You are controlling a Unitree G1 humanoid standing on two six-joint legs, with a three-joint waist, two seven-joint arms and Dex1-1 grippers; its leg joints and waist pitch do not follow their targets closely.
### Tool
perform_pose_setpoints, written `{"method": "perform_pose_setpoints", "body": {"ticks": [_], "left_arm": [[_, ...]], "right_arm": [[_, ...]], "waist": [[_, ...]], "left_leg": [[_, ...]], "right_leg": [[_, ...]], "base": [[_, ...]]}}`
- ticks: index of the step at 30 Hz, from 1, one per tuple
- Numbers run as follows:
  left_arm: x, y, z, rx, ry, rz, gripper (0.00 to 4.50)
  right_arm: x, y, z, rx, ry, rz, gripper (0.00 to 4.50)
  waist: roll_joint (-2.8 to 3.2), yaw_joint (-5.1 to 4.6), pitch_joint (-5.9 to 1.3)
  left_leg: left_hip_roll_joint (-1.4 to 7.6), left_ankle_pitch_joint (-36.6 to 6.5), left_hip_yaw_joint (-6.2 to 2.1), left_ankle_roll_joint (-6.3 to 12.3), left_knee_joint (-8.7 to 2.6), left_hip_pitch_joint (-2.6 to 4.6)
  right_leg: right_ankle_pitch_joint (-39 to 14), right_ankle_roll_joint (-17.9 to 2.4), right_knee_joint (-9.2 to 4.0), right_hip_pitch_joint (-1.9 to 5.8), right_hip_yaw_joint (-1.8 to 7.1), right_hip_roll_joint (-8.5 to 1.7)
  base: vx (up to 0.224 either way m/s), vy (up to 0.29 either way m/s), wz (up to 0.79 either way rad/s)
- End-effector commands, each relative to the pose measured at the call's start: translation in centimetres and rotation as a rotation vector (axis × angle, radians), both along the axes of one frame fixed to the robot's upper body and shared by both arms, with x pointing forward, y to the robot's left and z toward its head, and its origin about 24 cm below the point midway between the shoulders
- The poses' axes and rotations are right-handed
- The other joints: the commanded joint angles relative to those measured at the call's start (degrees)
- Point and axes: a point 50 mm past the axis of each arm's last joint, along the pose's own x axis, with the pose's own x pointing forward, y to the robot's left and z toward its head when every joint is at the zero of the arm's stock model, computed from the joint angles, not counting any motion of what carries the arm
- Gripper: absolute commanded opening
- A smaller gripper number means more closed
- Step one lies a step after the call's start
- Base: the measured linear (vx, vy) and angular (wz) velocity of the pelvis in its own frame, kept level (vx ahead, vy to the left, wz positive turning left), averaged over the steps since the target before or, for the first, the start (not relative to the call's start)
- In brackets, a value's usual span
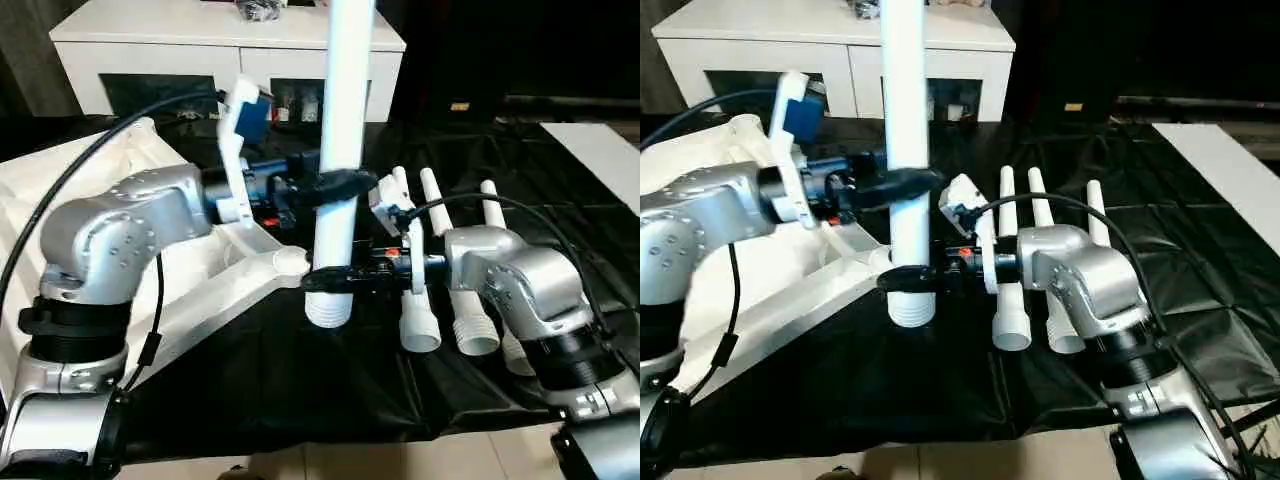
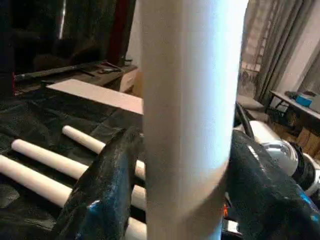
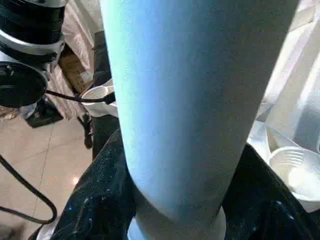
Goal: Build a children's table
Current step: Pick table leg
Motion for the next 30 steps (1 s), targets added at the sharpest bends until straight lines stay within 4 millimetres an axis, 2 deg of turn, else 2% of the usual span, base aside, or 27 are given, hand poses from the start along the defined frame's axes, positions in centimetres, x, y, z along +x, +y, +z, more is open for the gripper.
{"method": "perform_pose_setpoints", "body": {"ticks": [1,2,3,5,8,10,11,12,13,16,17,18,20,22,23,24,26,27,28,30], "left_arm": [[-0.2,0.1,0.4,-0.006,-0.002,-0.022,3.05],[-0.3,0.2,0.4,-0.011,0.004,-0.031,3.24],[-0.3,0.3,0.3,-0.017,0.01,-0.034,3.34],[-0.4,0.4,0.3,-0.021,0.012,-0.037,3.39],[-0.1,1.0,0.3,-0.017,-0.005,0.001,3.68],[0.5,1.5,0.3,-0.018,-0.019,0.065,3.82],[1.6,2.9,0.0,-0.011,-0.033,0.219,3.89],[1.6,2.9,0.0,-0.011,-0.033,0.219,3.89],[2.3,3.9,-0.3,-0.002,-0.035,0.324,3.89],[3.5,7.3,-3.2,0.136,-0.035,0.697,3.95],[3.4,7.6,-3.6,0.158,-0.036,0.734,3.95],[3.0,8.0,-5.7,0.227,-0.011,0.83,3.95],[1.9,7.7,-7.8,0.278,-0.008,0.909,3.95],[1.5,7.4,-8.2,0.287,-0.027,0.935,3.95],[1.2,7.2,-8.4,0.299,-0.035,0.97,3.95],[1.0,7.1,-8.6,0.307,-0.039,0.996,3.95],[0.3,7.0,-8.6,0.26,-0.092,1.084,3.95],[-0.2,7.2,-9.0,0.255,-0.119,1.133,3.95],[-0.6,7.4,-9.3,0.255,-0.139,1.169,3.95],[-0.9,7.7,-9.6,0.274,-0.16,1.217,3.95]], "right_arm": [[0.1,-0.5,0.7,0.021,-0.023,-0.026,1.9],[0.1,-0.6,0.7,0.024,-0.024,-0.037,1.9],[0.2,-0.7,0.7,0.027,-0.025,-0.049,1.9],[0.2,-0.8,0.8,0.029,-0.026,-0.058,1.9],[0.3,-1.2,1.0,0.036,-0.035,-0.086,1.9],[0.4,-1.5,1.1,0.038,-0.047,-0.111,1.9],[0.9,-2.1,1.2,0.038,-0.071,-0.184,1.9],[0.9,-2.1,1.2,0.038,-0.071,-0.184,1.9],[1.2,-2.5,1.3,0.03,-0.095,-0.241,1.9],[2.1,-3.7,0.7,-0.012,-0.151,-0.438,1.9],[2.2,-3.7,0.6,-0.013,-0.152,-0.456,1.9],[2.2,-3.8,0.1,-0.017,-0.176,-0.537,1.9],[2.3,-3.7,-0.4,-0.001,-0.226,-0.653,1.9],[2.2,-3.6,-0.5,0.013,-0.244,-0.692,1.9],[2.2,-3.7,-0.7,-0.001,-0.269,-0.737,1.9],[2.2,-3.7,-0.9,-0.014,-0.286,-0.767,1.9],[1.5,-3.7,-1.8,-0.041,-0.288,-0.806,1.9],[1.1,-3.6,-2.4,-0.04,-0.279,-0.834,1.9],[0.8,-3.5,-2.8,-0.038,-0.275,-0.857,1.9],[0.6,-3.4,-3.1,-0.024,-0.267,-0.881,1.9]], "waist": [[1.55,0.14,-4.58],[1.4,0.05,-4.54],[1.79,0.08,-4.5],[1.65,0.02,-4.45],[1.96,0.0,-4.43],[1.97,-0.05,-4.41],[1.96,-0.05,-4.43],[1.96,-0.07,-4.45],[1.85,-0.07,-4.54],[1.95,-0.17,-4.58],[2.04,-0.1,-4.71],[2.1,-0.23,-4.77],[2.08,-0.46,-4.72],[2.09,-0.36,-4.98],[2.36,-0.07,-5.42],[2.59,0.17,-5.4],[2.68,0.24,-4.7],[2.83,0.35,-4.5],[2.51,-0.03,-4.32],[2.58,-0.43,-4.31]], "left_leg": [[0.65,-9.4,-0.33,-3.94,-3.6,1.36],[0.63,-9.7,-0.28,-3.83,-3.63,1.38],[0.64,-10.2,-0.29,-3.88,-3.63,1.43],[0.67,-10.8,-0.24,-3.82,-3.66,1.46],[0.68,-11.0,-0.29,-3.81,-3.69,1.43],[0.68,-11.1,-0.28,-3.76,-3.7,1.43],[0.68,-10.7,-0.29,-3.65,-3.68,1.38],[0.61,-10.5,-0.29,-3.72,-3.63,1.37],[0.59,-10.3,-0.28,-3.63,-3.62,1.37],[0.76,-9.4,-0.4,-4.19,-3.69,1.23],[0.84,-9.0,-0.5,-4.3,-3.69,1.19],[0.8,-8.7,-0.52,-4.29,-3.71,1.2],[0.91,-8.7,-0.43,-4.43,-3.77,1.12],[1.08,-8.0,-0.43,-3.89,-3.65,1.07],[1.06,-6.3,-0.43,-3.54,-3.33,1.17],[1.02,-5.6,-0.37,-3.17,-3.16,1.2],[1.01,-8.7,-0.36,-3.36,-3.56,0.95],[1.16,-11.1,-0.54,-3.53,-3.76,0.91],[1.07,-13.0,-0.57,-3.53,-4.07,0.78],[0.94,-15.7,-0.6,-3.64,-4.22,0.97]], "right_leg": [[2.8,-14.0,-3.45,2.65,1.23,-2.92],[2.6,-14.1,-3.52,2.63,1.19,-2.83],[1.6,-14.1,-3.58,2.54,1.22,-2.88],[0.5,-14.0,-3.72,2.57,1.27,-2.9],[-0.8,-13.6,-3.8,2.54,1.29,-2.93],[-1.2,-13.3,-3.97,2.52,1.32,-2.89],[-0.9,-13.1,-4.01,2.56,1.35,-2.9],[-0.9,-12.6,-4.01,2.6,1.35,-2.87],[-0.9,-12.4,-3.96,2.66,1.36,-2.87],[-0.3,-10.7,-3.96,2.6,1.34,-2.9],[0.0,-10.4,-3.84,2.68,1.32,-3.03],[0.4,-10.0,-3.85,2.65,1.26,-2.95],[0.8,-10.1,-3.86,2.34,1.22,-3.01],[2.6,-10.8,-3.76,2.34,1.21,-3.1],[5.1,-10.9,-3.45,2.28,1.22,-2.91],[7.0,-11.2,-3.35,1.93,1.16,-2.66],[4.1,-11.0,-3.88,1.82,1.14,-2.64],[1.1,-10.2,-4.28,1.92,1.2,-2.88],[-1.9,-9.1,-4.62,2.02,1.22,-2.88],[-6.8,-7.7,-5.03,1.73,1.36,-2.9]], "base": [[0.0,0.0,0.0],[0.0,0.0,0.0],[0.0,0.0,0.0],[0.0,0.0,0.0],[0.0,0.0,0.0],[0.0,0.0,0.0],[0.0,0.0,0.0],[0.0,0.0,0.0],[0.0,0.0,0.0],[0.0,0.0,0.0],[0.0,0.0,0.0],[0.0,0.0,0.0],[0.0,0.0,0.0],[0.0,0.0,0.0],[0.0,0.0,0.0],[0.0,0.0,0.0],[0.0,0.0,0.0],[0.0,0.0,0.0],[0.0,0.0,0.0],[0.0,0.0,0.0]]}}
